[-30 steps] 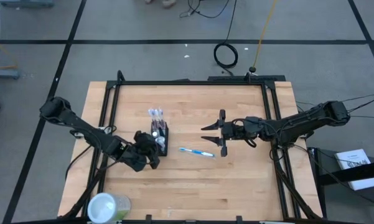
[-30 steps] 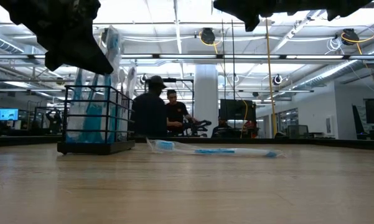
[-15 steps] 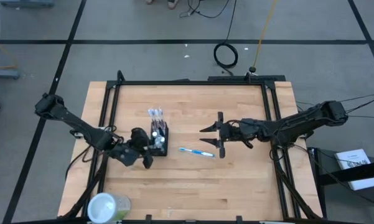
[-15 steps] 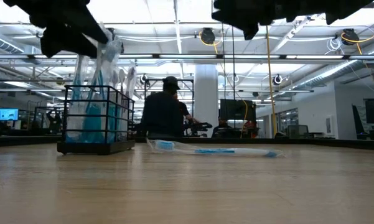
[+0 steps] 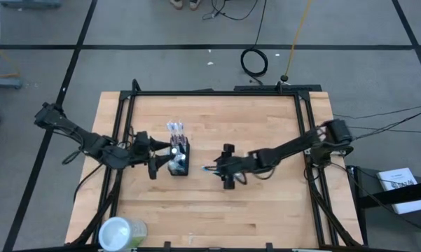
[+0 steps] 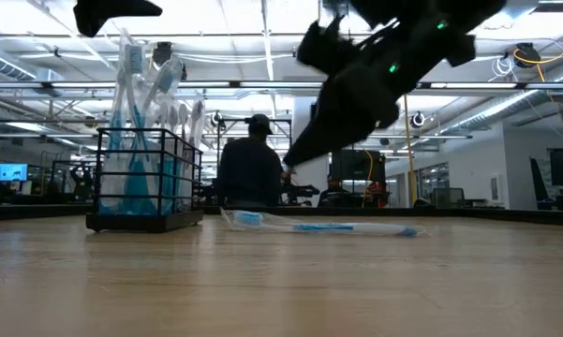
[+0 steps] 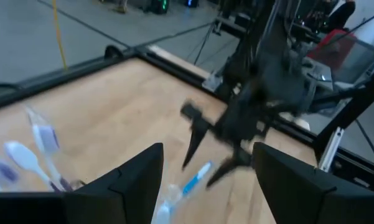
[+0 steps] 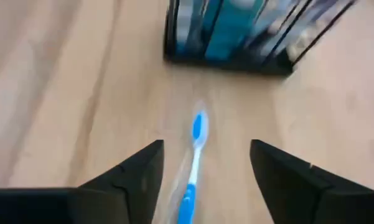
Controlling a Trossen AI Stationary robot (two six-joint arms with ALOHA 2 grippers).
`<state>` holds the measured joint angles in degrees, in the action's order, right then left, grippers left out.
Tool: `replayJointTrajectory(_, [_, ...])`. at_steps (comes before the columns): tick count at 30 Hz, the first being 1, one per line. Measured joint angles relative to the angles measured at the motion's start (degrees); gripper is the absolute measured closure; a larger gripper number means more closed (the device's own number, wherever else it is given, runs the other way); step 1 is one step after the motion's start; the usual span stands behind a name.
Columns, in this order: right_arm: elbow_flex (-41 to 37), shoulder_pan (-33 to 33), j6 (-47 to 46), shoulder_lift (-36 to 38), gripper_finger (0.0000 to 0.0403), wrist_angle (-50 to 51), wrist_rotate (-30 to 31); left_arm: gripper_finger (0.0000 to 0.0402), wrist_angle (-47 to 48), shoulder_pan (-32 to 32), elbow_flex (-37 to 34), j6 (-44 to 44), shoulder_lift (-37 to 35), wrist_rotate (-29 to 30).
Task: Pick & Place toothbrushing station
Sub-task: Put the blue toothbrush into the bottom compartment of the mesh organizer
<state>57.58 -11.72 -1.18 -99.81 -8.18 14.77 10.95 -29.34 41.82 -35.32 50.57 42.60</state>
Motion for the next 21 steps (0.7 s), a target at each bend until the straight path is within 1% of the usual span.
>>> replayJointTrajectory(3, [3.9, 0.1, -0.7, -5.0, 0.0155, 4.0, 0.0, 0.0146, -0.7, 0.0, 0.0, 2.0, -0.5, 0.9])
replayJointTrajectory(5, [5.2, 0.1, -0.8, -7.2, 0.0152, 5.4, -0.3, 0.0146, -0.4, 0.0, 0.0, 2.4, -0.3, 1.0])
replayJointTrajectory(10, [6.2, 0.5, -4.0, -9.1, 0.0165, 12.8, -3.2, 0.0146, 0.9, 0.0, 0.0, 2.5, 0.9, 1.1])
replayJointTrajectory(13, [6.3, 1.2, -5.9, -9.0, 0.0180, 17.6, -3.4, 0.0146, 1.4, 0.0, 0.0, 2.5, 1.6, 1.2])
replayJointTrajectory(16, [5.8, 1.9, -6.5, -8.9, 0.0202, 18.9, -4.1, 0.0146, 1.4, 0.1, 0.0, 2.5, 2.5, 1.4])
replayJointTrajectory(21, [5.3, 2.7, -7.6, -8.9, 0.0260, 19.0, -8.9, 0.0146, 1.3, 0.1, 0.0, 2.2, 3.8, 2.5])
